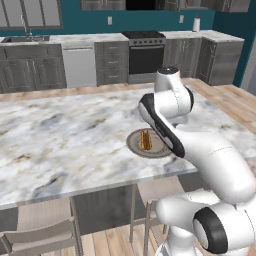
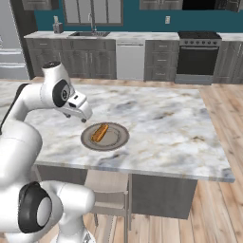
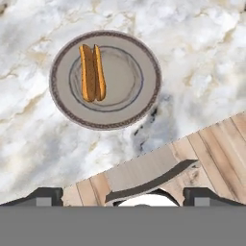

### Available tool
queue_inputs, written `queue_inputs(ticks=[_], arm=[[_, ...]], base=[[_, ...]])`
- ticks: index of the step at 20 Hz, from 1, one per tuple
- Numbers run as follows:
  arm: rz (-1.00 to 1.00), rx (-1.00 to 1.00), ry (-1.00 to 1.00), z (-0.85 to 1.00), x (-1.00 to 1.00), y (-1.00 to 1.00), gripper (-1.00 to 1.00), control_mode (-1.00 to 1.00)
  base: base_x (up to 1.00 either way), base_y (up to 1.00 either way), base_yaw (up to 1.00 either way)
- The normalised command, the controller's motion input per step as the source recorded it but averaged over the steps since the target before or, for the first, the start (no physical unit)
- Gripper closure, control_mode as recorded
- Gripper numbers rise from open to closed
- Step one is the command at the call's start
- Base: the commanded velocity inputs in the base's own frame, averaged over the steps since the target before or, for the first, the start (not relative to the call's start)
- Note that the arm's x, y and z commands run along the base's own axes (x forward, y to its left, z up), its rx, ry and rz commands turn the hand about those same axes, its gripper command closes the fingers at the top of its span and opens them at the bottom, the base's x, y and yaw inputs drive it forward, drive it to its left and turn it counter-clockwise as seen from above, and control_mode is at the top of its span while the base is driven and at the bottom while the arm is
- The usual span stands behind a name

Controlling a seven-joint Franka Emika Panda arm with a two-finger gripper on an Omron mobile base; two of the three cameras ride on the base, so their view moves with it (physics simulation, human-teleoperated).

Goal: Move the hot dog bun to the plate on the dining table and place the condiment next to that plate. Then navigate to the fridge and take the sausage and place it on the plate as well.

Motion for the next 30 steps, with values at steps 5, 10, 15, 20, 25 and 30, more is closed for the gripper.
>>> queue_inputs(ticks=[5,10,15,20,25,30], arm=[[-0.02,-0.01,0.00,0.10,-0.51,0.00,-1.00,1.00],[0.00,0.00,0.00,0.00,0.00,0.00,-1.00,1.00],[0.00,0.00,0.00,0.00,0.00,0.00,-1.00,1.00],[0.00,0.00,0.00,0.00,0.00,0.00,-1.00,1.00],[0.00,0.00,0.00,0.00,0.00,0.00,-1.00,1.00],[0.00,0.00,0.00,0.00,0.00,0.00,-1.00,1.00]], base=[[-0.17,-0.15,-0.01],[-0.12,-0.96,-0.06],[0.00,-1.00,-0.07],[0.00,-1.00,-0.05],[0.12,-1.00,-0.03],[0.57,-1.00,0.00]])
